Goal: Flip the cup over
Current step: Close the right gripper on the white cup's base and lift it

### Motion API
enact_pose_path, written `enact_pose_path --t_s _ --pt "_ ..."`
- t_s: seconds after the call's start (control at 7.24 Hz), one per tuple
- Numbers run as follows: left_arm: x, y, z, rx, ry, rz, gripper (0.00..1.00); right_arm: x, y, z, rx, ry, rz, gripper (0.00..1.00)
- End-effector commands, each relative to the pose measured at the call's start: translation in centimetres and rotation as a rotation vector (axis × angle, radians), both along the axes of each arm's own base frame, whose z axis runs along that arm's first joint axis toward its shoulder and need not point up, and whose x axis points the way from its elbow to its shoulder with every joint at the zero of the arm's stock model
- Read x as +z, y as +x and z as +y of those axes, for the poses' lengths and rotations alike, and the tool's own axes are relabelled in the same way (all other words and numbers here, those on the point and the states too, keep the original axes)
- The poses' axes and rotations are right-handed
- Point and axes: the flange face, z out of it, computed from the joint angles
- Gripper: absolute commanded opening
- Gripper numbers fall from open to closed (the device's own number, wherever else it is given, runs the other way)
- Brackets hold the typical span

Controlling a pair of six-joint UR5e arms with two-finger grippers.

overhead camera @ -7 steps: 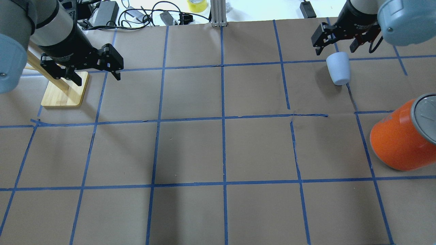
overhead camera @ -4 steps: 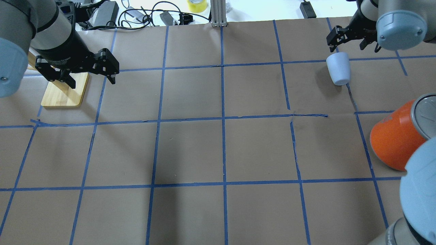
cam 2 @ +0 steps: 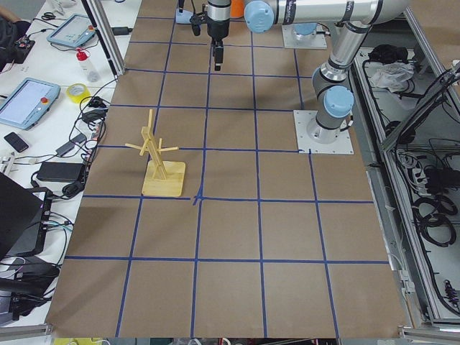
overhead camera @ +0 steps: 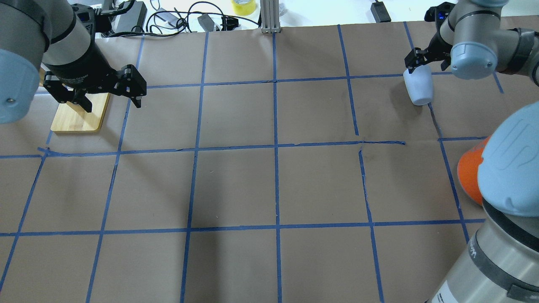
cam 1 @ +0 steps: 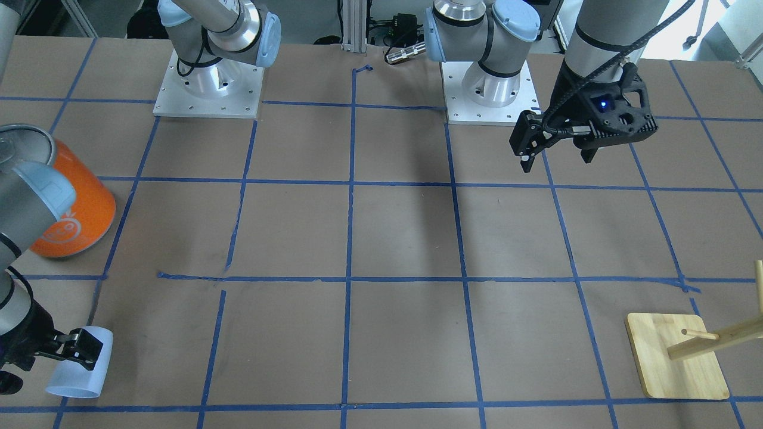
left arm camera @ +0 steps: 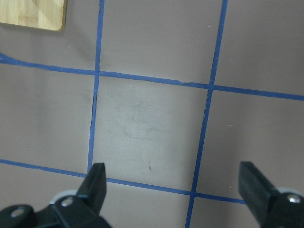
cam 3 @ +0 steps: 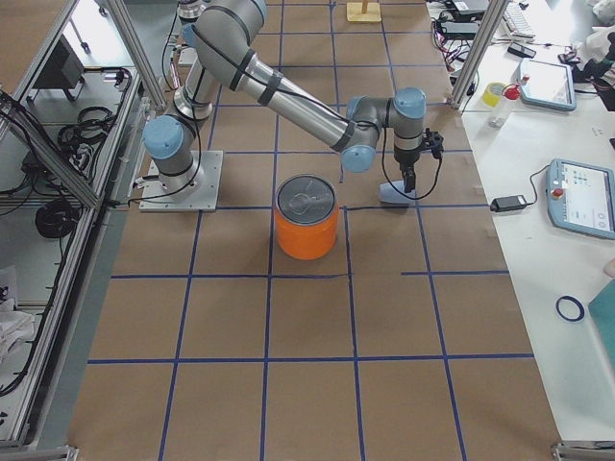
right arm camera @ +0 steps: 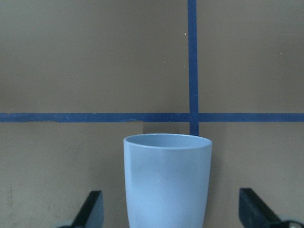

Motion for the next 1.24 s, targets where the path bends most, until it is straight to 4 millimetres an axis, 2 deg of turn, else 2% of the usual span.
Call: enact_pose_path --t_s 0.0,0.69,0.97,1.11 --pt "-0.1 0.0 0.0 0.003 0.002 0.000 1.00 -2.1 -0.6 -0.6 -0.011 0.015 -0.017 1.00" --pt "-0.2 0.0 -0.2 -0.002 0.004 -0.002 1.00 -4.3 -0.8 -1.3 0.024 -0.018 -0.003 1.00" --pt "-0.1 0.1 -0.1 -0.001 0.001 -0.004 1.00 -6.4 -0.4 -1.4 0.031 -0.002 -0.053 1.00" --pt "0.0 0.1 -0.2 0.008 -0.009 -0.002 1.00 -6.6 -0.4 -1.4 0.032 0.001 -0.056 1.00"
